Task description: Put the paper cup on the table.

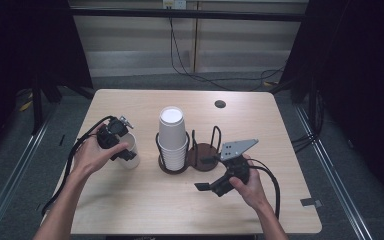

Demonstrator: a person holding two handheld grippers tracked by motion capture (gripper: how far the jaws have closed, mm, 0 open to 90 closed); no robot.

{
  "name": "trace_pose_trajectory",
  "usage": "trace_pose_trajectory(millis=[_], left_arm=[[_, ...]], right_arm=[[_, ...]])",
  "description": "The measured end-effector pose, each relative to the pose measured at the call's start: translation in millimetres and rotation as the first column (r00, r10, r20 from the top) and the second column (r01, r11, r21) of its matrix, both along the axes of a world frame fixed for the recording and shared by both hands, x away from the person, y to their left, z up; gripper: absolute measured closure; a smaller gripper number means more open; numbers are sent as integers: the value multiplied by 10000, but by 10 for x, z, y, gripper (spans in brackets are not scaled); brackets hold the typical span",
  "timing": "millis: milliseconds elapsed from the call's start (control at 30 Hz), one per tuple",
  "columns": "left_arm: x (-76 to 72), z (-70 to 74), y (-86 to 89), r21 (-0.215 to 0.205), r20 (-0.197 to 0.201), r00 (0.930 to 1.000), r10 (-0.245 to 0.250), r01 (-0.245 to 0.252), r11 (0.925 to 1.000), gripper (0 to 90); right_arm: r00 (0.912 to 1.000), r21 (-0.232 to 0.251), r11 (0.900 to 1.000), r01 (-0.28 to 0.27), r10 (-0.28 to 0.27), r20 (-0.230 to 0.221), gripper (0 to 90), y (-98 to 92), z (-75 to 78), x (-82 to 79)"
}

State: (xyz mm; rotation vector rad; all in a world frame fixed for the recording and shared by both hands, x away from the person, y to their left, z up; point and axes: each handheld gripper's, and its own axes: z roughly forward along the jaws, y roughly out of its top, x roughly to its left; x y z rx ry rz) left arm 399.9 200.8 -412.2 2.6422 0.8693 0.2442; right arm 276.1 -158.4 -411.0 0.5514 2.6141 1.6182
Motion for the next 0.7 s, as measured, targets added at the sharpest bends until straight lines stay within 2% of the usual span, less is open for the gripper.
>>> trace_pose_trajectory(millis=[100, 167, 233, 300, 467, 600, 700], left_arm=[[11, -33, 3, -205, -204, 9998, 76, -80, 9998, 44], [10, -69, -5, 205, -263, 9996, -44, 50, 9998, 54], [8, -107, -8, 324, -275, 9996, 0, 9, 9995, 64], [10, -133, 7, 158, -376, 9992, -131, 137, 9998, 71], [-20, -157, 74, 106, -193, 9997, -156, 158, 9998, 67], [-31, -182, 149, -203, -315, 9991, -280, 274, 9994, 73], [-57, -186, 191, -391, -218, 9996, -191, 182, 9991, 104]], right_arm=[[10000, -37, 10000, 17, -17, -7, 135, 4, -3, 1], [10000, -54, 10000, 34, -34, -19, 135, 6, -3, 2], [10000, -56, 10000, 33, -33, -20, 135, 5, -3, 3], [10000, -46, 10000, 49, -49, -37, 135, 3, -5, 5], [10000, -66, 10000, 53, -54, -37, 136, -1, -9, 6], [10000, -72, 10000, 24, -25, -85, 136, 10, -13, 4], [10000, -110, 9999, 20, -21, -93, 135, 20, -20, 9]])
